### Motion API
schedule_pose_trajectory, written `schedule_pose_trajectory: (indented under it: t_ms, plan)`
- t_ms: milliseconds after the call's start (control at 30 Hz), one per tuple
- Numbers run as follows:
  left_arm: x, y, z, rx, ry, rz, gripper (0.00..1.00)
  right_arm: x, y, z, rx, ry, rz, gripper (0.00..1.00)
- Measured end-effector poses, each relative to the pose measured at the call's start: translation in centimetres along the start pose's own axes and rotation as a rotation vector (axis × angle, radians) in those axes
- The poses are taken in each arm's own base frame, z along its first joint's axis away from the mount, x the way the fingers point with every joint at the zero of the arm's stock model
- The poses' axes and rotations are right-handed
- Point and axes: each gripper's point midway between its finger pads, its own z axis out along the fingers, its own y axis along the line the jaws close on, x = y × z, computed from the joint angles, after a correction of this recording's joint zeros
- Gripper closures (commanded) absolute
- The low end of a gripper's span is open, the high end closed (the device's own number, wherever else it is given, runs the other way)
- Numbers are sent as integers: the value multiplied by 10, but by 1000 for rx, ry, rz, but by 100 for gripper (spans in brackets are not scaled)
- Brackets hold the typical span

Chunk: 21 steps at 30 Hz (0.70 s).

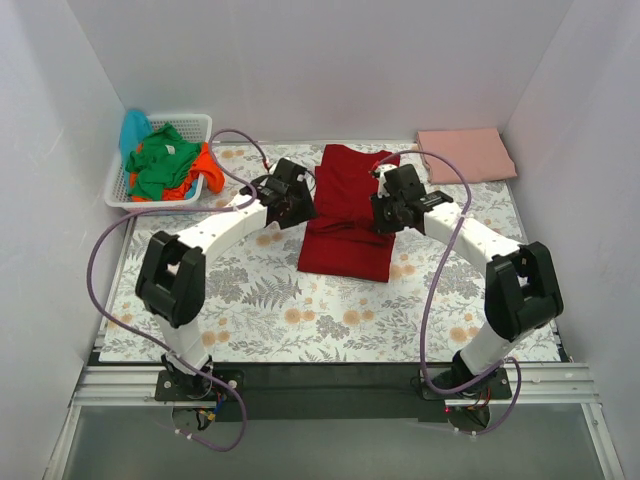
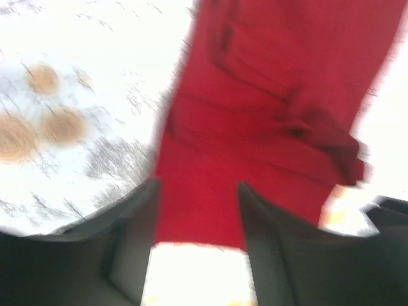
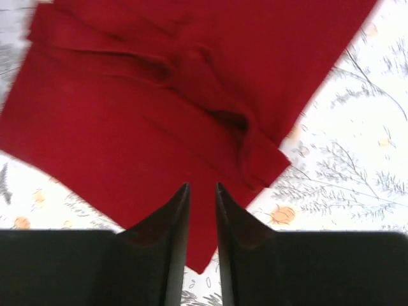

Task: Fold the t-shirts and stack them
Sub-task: Fold the tshirt

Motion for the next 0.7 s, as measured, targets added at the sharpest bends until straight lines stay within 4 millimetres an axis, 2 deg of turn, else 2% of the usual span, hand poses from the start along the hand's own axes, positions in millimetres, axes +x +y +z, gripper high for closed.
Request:
schedule_pose_trajectory:
  t_ms: [33, 67, 167, 300, 467, 567, 700]
  plan:
    - [2, -5, -11, 26, -7, -8, 67, -4, 7, -4, -11, -19, -16, 79]
    - [6, -11, -20, 54, -8, -11, 79, -7, 16, -7, -27, -38, -35, 83]
    - [30, -25, -29, 115, 16, -9, 88, -5, 38, -6, -84, -53, -80, 86]
    - [70, -25, -7, 101, 109, 11, 91, 9, 48, 13, -119, -6, -95, 88]
    - [98, -11, 24, 50, 179, 7, 92, 29, 47, 43, -131, 68, -94, 88]
    - [117, 5, 30, 21, 219, -10, 92, 38, 45, 57, -123, 105, -100, 89]
    - [118, 6, 28, 45, 208, -33, 92, 35, 39, 70, -108, 116, -111, 88]
